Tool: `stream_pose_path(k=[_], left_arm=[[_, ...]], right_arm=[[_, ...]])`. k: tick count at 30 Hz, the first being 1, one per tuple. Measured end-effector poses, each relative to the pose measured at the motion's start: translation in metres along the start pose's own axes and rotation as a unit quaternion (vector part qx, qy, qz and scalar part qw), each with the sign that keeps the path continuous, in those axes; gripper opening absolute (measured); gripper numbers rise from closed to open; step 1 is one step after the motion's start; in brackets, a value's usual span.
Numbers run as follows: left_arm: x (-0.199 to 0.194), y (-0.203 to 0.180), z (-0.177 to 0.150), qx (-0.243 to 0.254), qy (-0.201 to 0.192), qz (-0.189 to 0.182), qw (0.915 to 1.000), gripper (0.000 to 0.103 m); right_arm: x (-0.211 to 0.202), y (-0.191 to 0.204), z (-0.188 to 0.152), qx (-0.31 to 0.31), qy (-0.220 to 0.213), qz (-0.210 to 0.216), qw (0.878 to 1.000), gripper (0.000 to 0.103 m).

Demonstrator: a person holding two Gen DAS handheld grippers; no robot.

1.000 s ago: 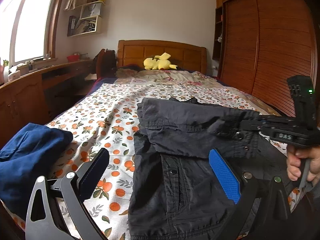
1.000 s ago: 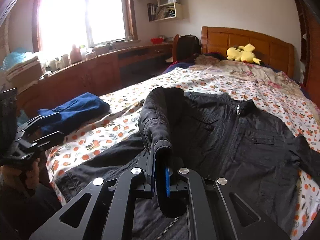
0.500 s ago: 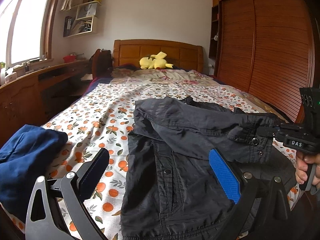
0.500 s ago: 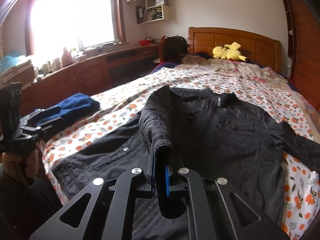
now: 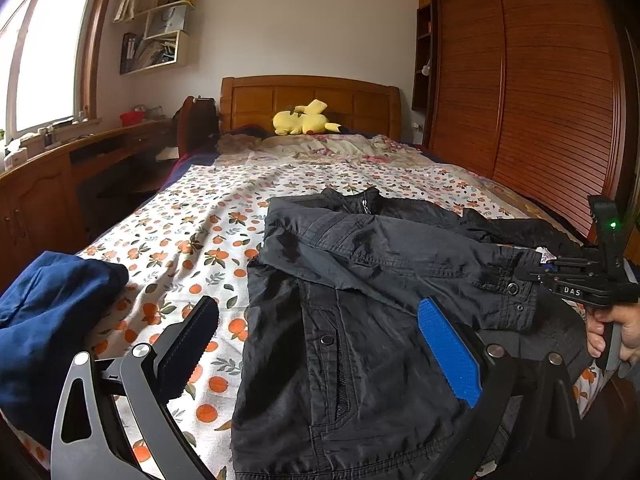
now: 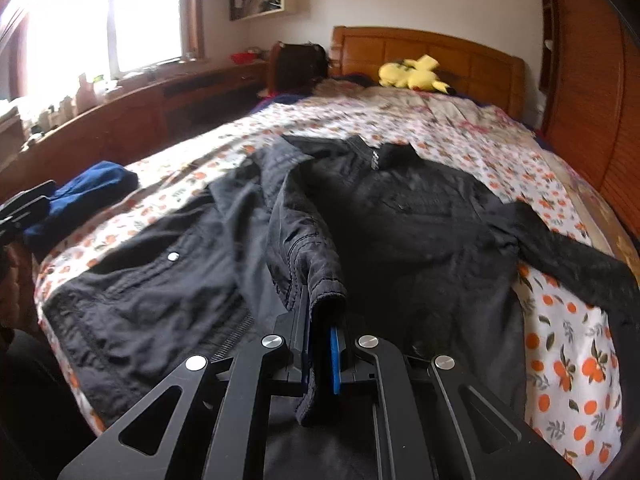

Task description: Fold large clothes

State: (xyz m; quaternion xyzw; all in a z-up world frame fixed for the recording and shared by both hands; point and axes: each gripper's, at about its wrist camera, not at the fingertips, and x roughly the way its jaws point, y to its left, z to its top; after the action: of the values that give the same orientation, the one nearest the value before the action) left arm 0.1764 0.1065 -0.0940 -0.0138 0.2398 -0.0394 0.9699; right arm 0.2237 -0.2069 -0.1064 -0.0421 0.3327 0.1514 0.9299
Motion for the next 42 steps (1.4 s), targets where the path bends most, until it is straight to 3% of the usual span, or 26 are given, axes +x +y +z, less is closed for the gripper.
stream_pose_path(k=[5,8,15,18,21,26,35,42], left_arm=[[0.002,-0.004,-0.001,0.004,0.002,-0.003,1.0,0.101],[0.004,-0.008,-0.001,0.007,0.004,-0.005,1.0,0.101],[0.01,-0.022,0.0,0.01,0.006,-0.015,0.9998,0.101],[0.017,-0.035,0.0,0.015,0.01,-0.023,0.9996,0.101],[0.024,-0.052,-0.001,0.025,0.013,-0.032,0.9991,0.101],[0.035,-0.081,-0.001,0.039,0.014,-0.044,0.9982,0.101],[0.06,-0.124,-0.001,0.049,0.02,-0.056,0.997,0.101],[0.081,-0.148,-0.002,0.05,0.026,-0.061,0.9965,0.101]], right_arm=[[0.001,-0.01,-0.005,0.01,0.004,-0.012,1.0,0.011],[-0.004,-0.014,-0.004,0.006,-0.005,-0.037,0.999,0.024],[-0.004,-0.019,-0.004,-0.005,-0.009,-0.053,0.999,0.026],[-0.006,-0.02,-0.005,-0.01,-0.026,-0.071,0.997,0.041],[-0.01,-0.025,-0.003,-0.007,-0.04,-0.083,0.996,0.042],[-0.002,-0.029,-0.004,-0.015,-0.024,-0.045,0.999,0.042],[0.054,-0.037,-0.023,-0.029,0.072,-0.011,0.997,0.043],[0.031,-0.053,-0.017,-0.024,0.054,0.005,0.998,0.043]])
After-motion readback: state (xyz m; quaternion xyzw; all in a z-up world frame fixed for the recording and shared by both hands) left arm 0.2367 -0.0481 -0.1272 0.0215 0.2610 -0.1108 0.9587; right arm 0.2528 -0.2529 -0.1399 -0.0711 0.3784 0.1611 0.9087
